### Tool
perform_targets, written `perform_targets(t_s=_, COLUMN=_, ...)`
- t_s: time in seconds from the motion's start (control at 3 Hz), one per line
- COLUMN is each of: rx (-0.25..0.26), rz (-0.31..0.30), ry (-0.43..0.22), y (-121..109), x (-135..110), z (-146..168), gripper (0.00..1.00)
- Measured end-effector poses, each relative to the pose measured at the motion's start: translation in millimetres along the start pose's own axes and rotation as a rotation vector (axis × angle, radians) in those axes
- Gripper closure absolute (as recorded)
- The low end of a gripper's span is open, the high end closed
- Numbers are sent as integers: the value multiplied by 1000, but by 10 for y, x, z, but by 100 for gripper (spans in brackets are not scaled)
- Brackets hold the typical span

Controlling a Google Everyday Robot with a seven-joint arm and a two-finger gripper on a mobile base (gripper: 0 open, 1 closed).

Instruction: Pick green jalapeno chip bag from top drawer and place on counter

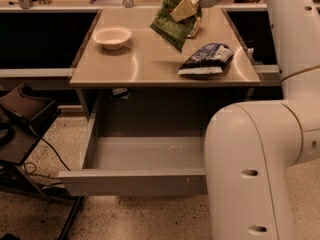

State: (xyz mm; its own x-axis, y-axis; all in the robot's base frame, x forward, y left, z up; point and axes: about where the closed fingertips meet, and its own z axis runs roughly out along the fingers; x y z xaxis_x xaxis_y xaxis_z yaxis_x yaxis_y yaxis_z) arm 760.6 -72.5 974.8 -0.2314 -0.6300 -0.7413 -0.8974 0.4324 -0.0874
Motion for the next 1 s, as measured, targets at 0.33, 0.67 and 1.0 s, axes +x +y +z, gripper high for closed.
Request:
perform_targets(t_s=0.33, rx=-62, rz=-66, ry=-43, y=164, x=-239, z=228, gripper=100)
perform_targets(t_s=0.67, rx=-79, rz=-106, ry=-1, y=264, x=-323, z=371, gripper=100)
perform_targets(t_s=1.0, rx=-26, rz=-115, ry=111, y=232, x=-272, z=345, gripper=100)
